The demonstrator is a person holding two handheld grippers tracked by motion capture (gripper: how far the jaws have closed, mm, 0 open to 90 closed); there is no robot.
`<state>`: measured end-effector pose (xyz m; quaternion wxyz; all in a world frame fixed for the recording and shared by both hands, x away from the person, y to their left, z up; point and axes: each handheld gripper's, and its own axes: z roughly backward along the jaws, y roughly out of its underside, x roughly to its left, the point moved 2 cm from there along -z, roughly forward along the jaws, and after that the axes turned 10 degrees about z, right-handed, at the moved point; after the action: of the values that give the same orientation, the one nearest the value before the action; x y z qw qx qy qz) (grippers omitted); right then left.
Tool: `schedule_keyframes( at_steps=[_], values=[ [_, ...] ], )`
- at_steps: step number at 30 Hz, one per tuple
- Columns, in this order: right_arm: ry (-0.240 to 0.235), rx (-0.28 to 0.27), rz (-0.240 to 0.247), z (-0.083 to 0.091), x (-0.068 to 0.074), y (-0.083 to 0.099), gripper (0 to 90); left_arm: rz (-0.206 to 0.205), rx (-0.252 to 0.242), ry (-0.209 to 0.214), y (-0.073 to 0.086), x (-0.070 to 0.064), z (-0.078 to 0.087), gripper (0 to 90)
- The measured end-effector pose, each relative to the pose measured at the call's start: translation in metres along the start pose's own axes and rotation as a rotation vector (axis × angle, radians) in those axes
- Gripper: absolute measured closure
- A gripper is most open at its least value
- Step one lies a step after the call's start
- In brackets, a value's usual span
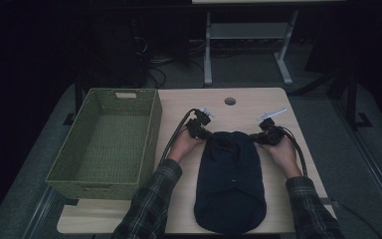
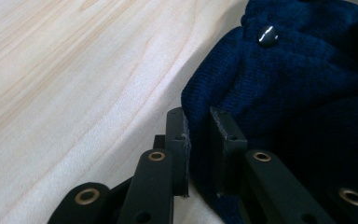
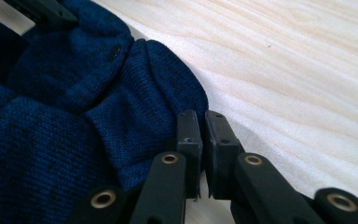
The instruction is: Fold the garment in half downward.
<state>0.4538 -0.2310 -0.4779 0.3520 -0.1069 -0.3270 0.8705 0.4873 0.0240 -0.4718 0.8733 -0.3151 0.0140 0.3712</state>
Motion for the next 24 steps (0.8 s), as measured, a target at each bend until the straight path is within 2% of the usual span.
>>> schedule_keyframes(
  at_steps=[3,5,6,7,8,11,13,14,15,16,17,18,21,22,23,24],
  values=[
    [0.028,0.012,0.024,0.003,0.003,-0.003,86.3,0.019,-0.002,-0.01,-0.001,-0.001,0.003,80.0],
    [0.042,0.0,0.029,0.008,0.003,-0.005,86.4,0.012,-0.008,-0.021,-0.003,-0.002,0.009,80.4],
    [0.048,-0.024,0.022,0.015,0.002,-0.007,86.4,0.004,-0.038,-0.026,-0.006,-0.003,0.016,80.4],
    [0.048,-0.024,0.022,0.015,0.002,-0.007,86.4,0.004,-0.038,-0.026,-0.006,-0.003,0.016,80.4],
    [0.059,-0.054,0.025,0.022,0.001,-0.011,86.4,0.009,-0.072,-0.033,-0.01,-0.006,0.024,80.5],
    [0.067,-0.064,0.032,0.029,0.002,-0.016,86.4,-0.007,-0.077,-0.047,-0.013,-0.008,0.031,80.6],
    [0.065,-0.056,0.045,0.035,0.002,-0.022,86.3,-0.015,-0.084,-0.057,-0.015,-0.01,0.037,80.6],
    [0.086,-0.072,0.066,0.042,0.003,-0.029,86.4,-0.016,-0.107,-0.064,-0.018,-0.012,0.045,80.6],
    [0.085,-0.073,0.073,0.045,0.003,-0.032,86.4,-0.016,-0.107,-0.064,-0.018,-0.012,0.045,80.7],
    [0.085,-0.071,0.076,0.047,0.003,-0.035,86.3,-0.018,-0.118,-0.067,-0.02,-0.013,0.053,80.7],
    [0.085,-0.071,0.076,0.047,0.003,-0.035,86.3,-0.018,-0.118,-0.067,-0.02,-0.013,0.053,80.7],
    [0.099,-0.094,0.094,0.053,0.003,-0.041,86.4,-0.02,-0.136,-0.081,-0.023,-0.015,0.061,80.7],
    [0.101,-0.096,0.102,0.058,0.004,-0.048,86.4,-0.023,-0.153,-0.095,-0.026,-0.017,0.069,80.7],
    [0.115,-0.117,0.118,0.064,0.006,-0.055,86.4,-0.025,-0.174,-0.109,-0.029,-0.019,0.078,80.7],
    [0.115,-0.117,0.118,0.064,0.006,-0.055,86.4,-0.025,-0.174,-0.109,-0.029,-0.019,0.078,80.7],
    [0.128,-0.124,0.132,0.07,0.008,-0.062,86.4,-0.023,-0.193,-0.117,-0.031,-0.021,0.086,80.7]
  ],
)
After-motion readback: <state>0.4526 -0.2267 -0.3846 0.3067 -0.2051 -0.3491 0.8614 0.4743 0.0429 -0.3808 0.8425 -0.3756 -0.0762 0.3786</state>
